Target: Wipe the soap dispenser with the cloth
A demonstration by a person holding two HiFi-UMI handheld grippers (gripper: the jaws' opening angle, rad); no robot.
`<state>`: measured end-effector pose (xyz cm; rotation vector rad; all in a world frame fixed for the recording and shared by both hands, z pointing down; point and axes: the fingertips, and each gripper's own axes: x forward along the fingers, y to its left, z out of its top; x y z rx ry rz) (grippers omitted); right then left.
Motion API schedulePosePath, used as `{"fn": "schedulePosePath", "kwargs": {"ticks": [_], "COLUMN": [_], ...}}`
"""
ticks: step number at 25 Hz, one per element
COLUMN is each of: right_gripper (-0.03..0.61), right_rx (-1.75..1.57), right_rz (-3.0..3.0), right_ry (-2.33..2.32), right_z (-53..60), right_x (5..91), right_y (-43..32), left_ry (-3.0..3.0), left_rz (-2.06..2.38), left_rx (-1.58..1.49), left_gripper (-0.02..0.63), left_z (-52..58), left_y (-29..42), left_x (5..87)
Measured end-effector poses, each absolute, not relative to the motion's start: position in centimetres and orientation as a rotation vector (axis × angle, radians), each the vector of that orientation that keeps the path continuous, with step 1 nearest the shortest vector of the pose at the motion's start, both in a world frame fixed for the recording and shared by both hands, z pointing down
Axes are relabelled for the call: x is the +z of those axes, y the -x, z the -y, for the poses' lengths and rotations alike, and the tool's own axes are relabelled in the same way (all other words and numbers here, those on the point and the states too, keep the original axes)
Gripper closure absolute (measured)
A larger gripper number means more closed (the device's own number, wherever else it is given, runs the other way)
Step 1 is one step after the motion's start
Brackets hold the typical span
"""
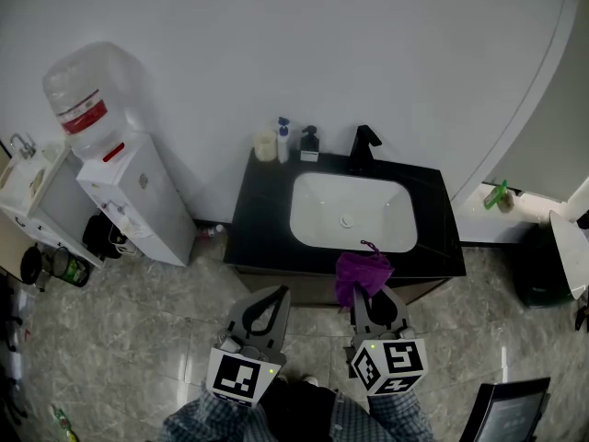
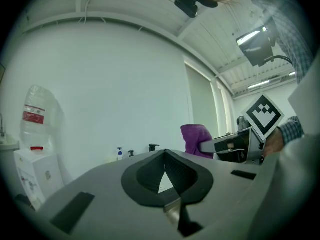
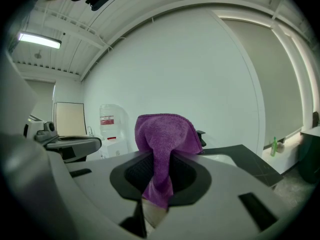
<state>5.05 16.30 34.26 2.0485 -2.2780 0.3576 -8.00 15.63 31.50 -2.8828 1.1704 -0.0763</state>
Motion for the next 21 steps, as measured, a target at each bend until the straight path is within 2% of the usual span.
{"fn": "schedulePosePath", "kwargs": {"ticks": [21], "right_gripper": [0.503], "right_rx": [0.370], "right_rz": [2.279], "right_ry": [-2.031], "right_z": [-15.79], "right_x": [34.81], "right_y": [-4.88], "left_ry": [2.880], "left_rz": [-1.180], "left_rx": [-0.073], "left_gripper": [0.612], "left_z": [-15.26], "left_y": [7.95], "left_x": [31.67]}}
